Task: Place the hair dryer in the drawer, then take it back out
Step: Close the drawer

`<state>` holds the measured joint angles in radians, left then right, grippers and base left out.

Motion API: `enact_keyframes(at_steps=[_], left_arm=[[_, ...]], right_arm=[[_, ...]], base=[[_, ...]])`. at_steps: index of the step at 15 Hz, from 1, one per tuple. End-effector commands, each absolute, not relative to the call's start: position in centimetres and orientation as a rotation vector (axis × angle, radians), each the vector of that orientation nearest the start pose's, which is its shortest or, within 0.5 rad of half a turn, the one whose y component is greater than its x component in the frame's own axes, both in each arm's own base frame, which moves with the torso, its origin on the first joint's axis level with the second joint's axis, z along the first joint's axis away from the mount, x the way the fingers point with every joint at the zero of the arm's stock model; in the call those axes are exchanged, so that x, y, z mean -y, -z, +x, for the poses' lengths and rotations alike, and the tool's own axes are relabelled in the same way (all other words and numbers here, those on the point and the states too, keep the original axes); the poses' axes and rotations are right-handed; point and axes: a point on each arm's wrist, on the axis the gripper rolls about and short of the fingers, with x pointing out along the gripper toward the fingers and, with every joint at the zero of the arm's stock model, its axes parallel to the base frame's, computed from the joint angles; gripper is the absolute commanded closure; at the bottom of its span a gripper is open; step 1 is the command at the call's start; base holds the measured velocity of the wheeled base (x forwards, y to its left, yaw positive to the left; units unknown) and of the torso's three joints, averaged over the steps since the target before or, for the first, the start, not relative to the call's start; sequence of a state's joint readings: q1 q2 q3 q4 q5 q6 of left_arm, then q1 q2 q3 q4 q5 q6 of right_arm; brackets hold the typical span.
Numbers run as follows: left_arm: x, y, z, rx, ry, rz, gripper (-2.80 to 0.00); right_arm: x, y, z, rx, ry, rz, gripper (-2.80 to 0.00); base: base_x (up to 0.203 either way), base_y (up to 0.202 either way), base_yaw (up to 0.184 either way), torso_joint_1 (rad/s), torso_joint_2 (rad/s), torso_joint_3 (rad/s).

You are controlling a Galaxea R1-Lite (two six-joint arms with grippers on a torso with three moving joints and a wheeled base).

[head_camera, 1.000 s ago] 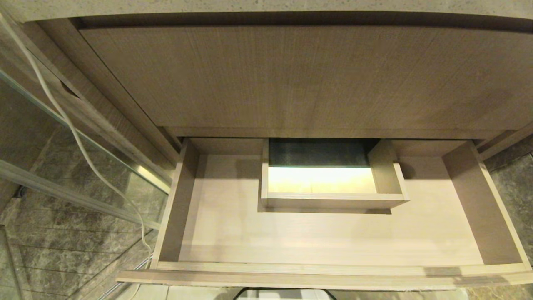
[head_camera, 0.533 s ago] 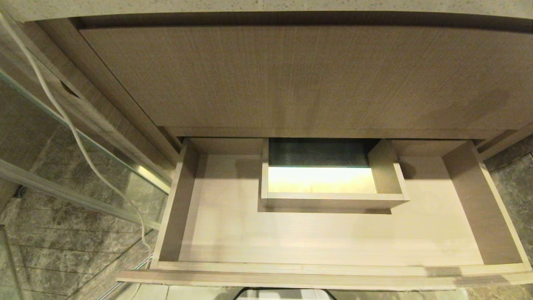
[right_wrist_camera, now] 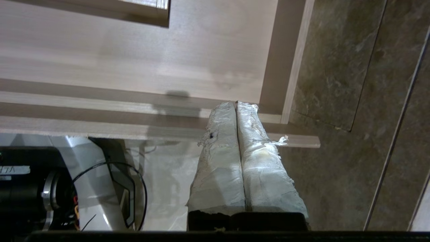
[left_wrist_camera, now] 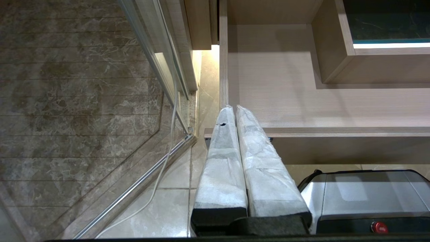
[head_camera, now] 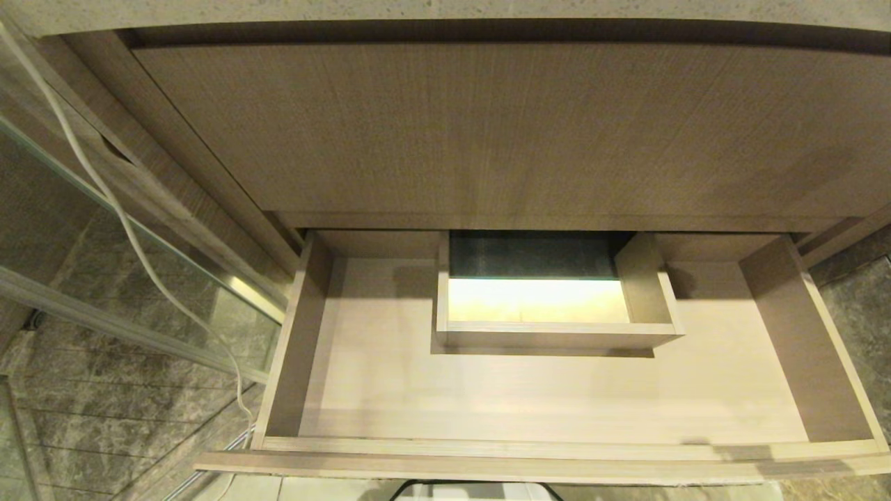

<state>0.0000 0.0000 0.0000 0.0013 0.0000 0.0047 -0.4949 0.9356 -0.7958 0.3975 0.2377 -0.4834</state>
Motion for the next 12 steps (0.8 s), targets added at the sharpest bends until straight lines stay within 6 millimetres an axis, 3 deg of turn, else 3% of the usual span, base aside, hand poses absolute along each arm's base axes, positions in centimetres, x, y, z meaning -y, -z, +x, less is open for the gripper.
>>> enact_keyframes(at_steps=[1, 12], left_arm=[[0.00, -7.49, -2.27, -0.003, 0.000, 0.005, 0.00], [0.00, -7.53, -2.28, -0.002, 0.000, 0.005, 0.00]], right_arm=[[4.02, -24.13, 8.66, -0.549, 0.117, -0.281, 0.00], [4.13, -24.79, 9.46, -0.571, 0.149, -0.309, 0.00]], base=[[0.000, 0.000, 0.000, 0.000, 0.00, 0.000], [0.000, 0.000, 0.000, 0.000, 0.00, 0.000]])
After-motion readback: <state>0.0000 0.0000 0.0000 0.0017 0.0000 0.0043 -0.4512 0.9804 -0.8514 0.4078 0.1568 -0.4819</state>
